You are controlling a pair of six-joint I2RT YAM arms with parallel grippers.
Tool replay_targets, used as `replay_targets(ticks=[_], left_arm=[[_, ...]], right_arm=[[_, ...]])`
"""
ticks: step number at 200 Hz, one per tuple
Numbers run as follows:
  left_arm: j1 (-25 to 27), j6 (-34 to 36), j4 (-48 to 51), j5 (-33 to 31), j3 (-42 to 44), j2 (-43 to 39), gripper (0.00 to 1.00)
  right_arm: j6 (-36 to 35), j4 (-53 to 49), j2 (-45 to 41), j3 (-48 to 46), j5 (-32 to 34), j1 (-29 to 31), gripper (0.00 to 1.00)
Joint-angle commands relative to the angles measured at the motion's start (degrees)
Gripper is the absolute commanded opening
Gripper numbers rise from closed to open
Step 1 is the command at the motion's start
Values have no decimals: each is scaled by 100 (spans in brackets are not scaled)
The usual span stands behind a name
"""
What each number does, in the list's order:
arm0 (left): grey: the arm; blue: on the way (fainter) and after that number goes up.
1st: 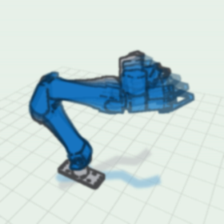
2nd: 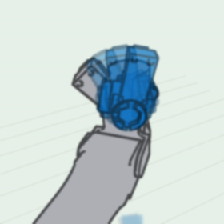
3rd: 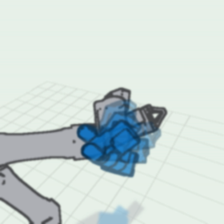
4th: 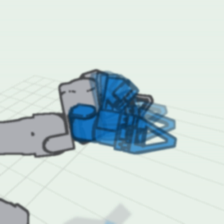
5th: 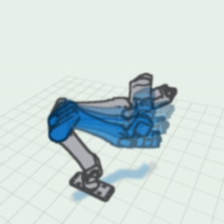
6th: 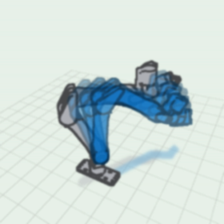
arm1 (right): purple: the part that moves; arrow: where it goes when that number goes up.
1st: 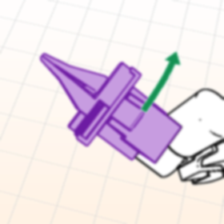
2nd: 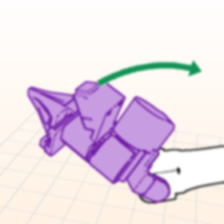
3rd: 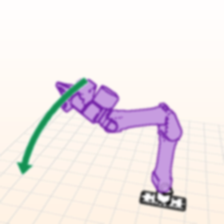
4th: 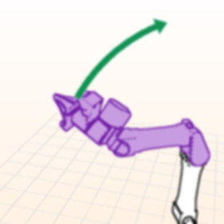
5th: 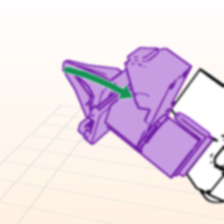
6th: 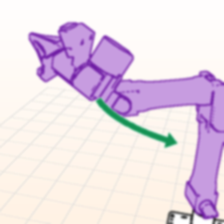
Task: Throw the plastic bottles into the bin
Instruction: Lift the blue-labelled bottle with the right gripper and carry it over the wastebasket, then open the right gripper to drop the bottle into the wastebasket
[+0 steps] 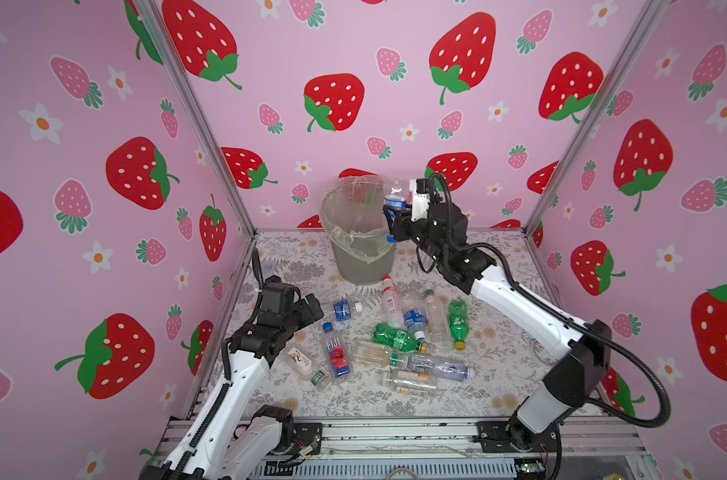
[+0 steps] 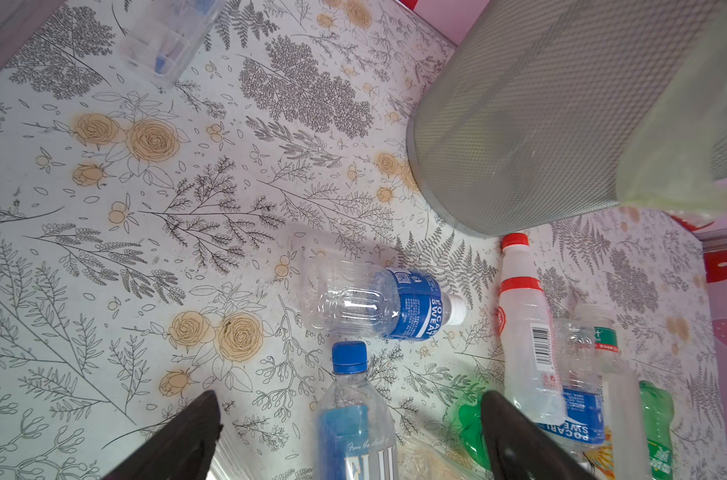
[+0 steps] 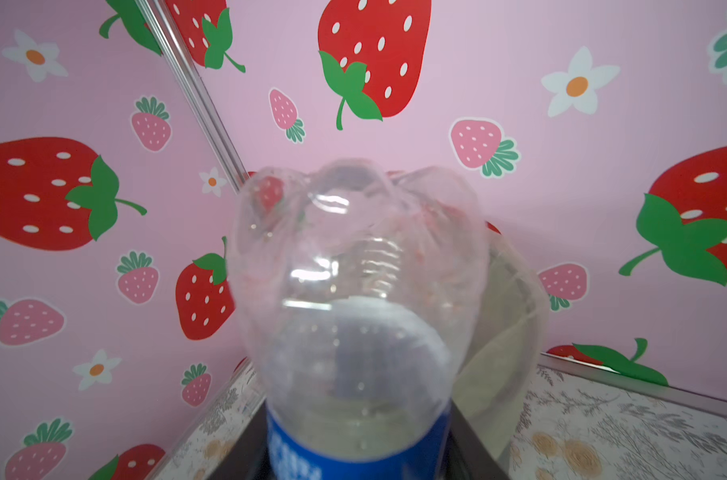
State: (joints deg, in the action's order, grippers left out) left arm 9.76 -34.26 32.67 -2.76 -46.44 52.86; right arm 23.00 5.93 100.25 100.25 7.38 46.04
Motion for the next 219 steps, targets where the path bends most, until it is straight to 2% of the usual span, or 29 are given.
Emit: replay_targets(ticks=[1, 4, 14, 21, 32, 44, 58, 74, 88, 142, 199, 219], left_arm=[[-1, 38, 169, -81, -256, 3, 99], [-13, 34, 175, -90, -262, 11, 99], [-12, 25, 179, -78, -280, 31, 99], [-14, 18, 184, -54, -295, 53, 99], [-20, -1, 203, -2, -298, 61, 99], [-18, -18, 205, 47, -298, 50, 99], [-20, -27, 223, 74, -284, 27, 99], [-26, -30, 223, 81, -286, 3, 99], [-23, -28, 236, 122, -307, -12, 99], [-19, -133, 432, 189, -291, -205, 99], [-22, -285, 576, 188, -143, -434, 99], [-19, -440, 429, 379, 47, -469, 99]], right_arm=[[69, -233, 1126, 1655, 281, 35, 53], [72, -332, 1284, 1880, 275, 25, 57], [42, -928, 2165, 3298, 256, 23, 78], [37, -1403, 2724, 4266, 239, 24, 98], [76, -1926, 3365, 5532, 141, 15, 99], [107, -2007, 3468, 5791, 47, 10, 99], [142, -1605, 2911, 4890, -4, 13, 99], [184, -555, 1811, 2958, -26, 15, 99], [178, -117, 1147, 2029, 35, 11, 99], [117, -1075, 407, 1535, -3, 14, 99], [84, -598, -870, -478, 65, -15, 99], [124, -620, -1199, -1001, 198, -51, 99]])
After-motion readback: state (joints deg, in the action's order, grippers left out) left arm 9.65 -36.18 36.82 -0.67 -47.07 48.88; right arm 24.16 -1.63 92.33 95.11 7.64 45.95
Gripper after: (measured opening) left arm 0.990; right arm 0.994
